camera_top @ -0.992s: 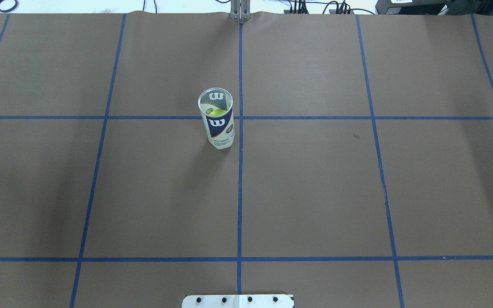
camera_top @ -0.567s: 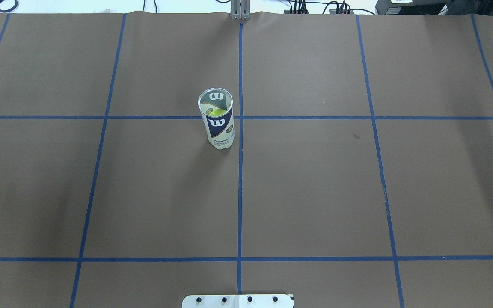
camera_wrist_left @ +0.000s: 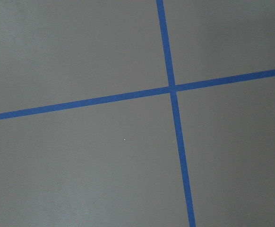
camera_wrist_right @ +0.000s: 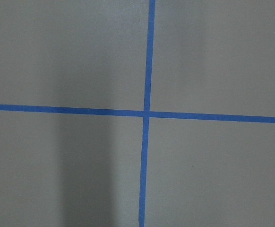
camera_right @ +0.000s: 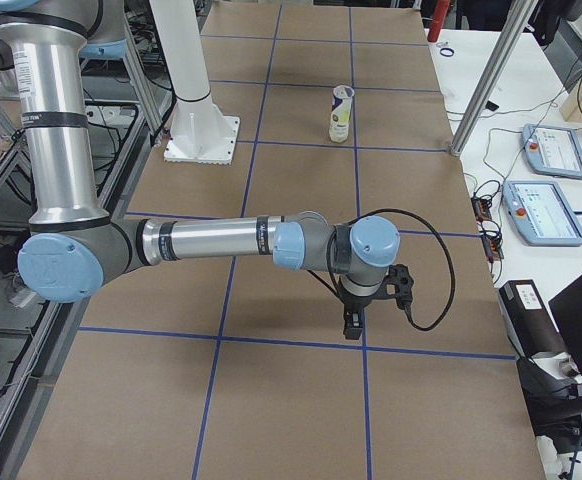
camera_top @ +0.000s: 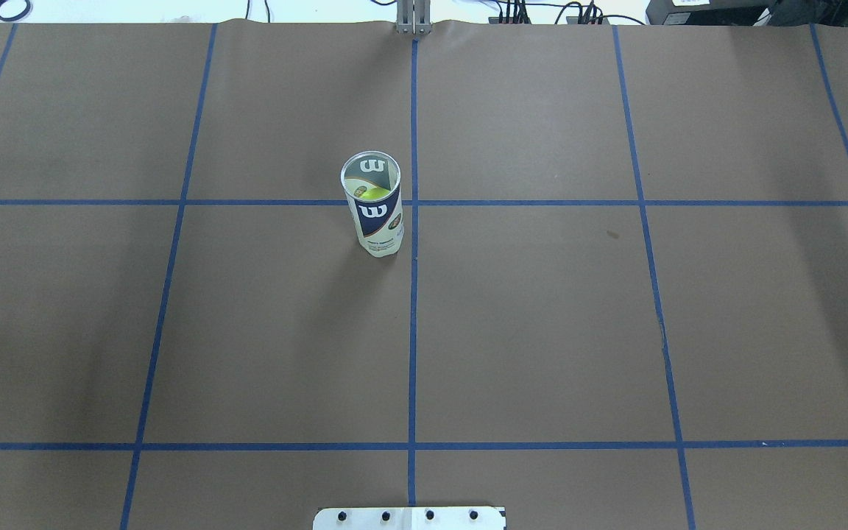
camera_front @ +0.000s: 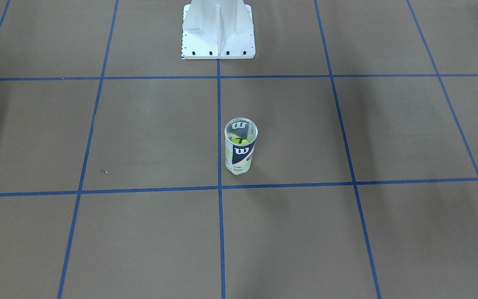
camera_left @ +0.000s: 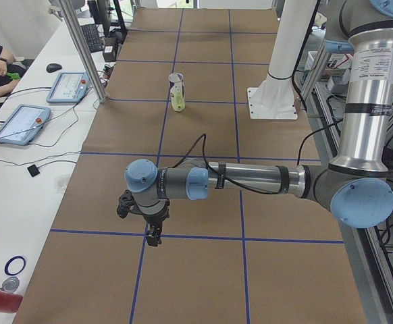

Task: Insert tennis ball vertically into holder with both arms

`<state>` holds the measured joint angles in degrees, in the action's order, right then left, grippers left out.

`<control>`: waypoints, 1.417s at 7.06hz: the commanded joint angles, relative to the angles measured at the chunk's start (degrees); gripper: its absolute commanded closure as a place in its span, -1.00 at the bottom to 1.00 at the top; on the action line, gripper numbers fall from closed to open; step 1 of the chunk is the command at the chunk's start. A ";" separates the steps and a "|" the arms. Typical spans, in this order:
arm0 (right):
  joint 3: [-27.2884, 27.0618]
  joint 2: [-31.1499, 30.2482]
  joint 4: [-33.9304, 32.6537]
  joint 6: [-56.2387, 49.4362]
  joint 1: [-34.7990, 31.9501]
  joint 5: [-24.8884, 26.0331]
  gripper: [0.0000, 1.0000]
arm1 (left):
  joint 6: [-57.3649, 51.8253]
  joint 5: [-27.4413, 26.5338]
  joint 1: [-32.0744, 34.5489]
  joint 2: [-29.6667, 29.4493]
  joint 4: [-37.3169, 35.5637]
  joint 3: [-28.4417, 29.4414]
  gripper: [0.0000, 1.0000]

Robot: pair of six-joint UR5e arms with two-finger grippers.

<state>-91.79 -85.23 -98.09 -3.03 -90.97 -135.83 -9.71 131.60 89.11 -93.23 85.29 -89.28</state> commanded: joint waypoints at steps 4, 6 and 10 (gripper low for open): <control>-0.15 -0.02 0.00 0.22 0.00 -1.45 -1.00 | 0.30 4.01 -0.07 -0.02 0.14 0.16 -1.00; 0.03 -0.11 0.00 0.05 0.00 -1.45 -1.00 | 0.22 4.01 -0.07 -0.11 0.14 0.16 -1.00; 0.12 -0.02 0.18 0.13 0.00 -1.54 -1.00 | -0.05 4.01 -0.07 -0.28 0.23 0.16 -1.00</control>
<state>-91.70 -85.24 -97.93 -3.02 -90.97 -137.30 -9.72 135.62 89.03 -93.40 85.51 -89.12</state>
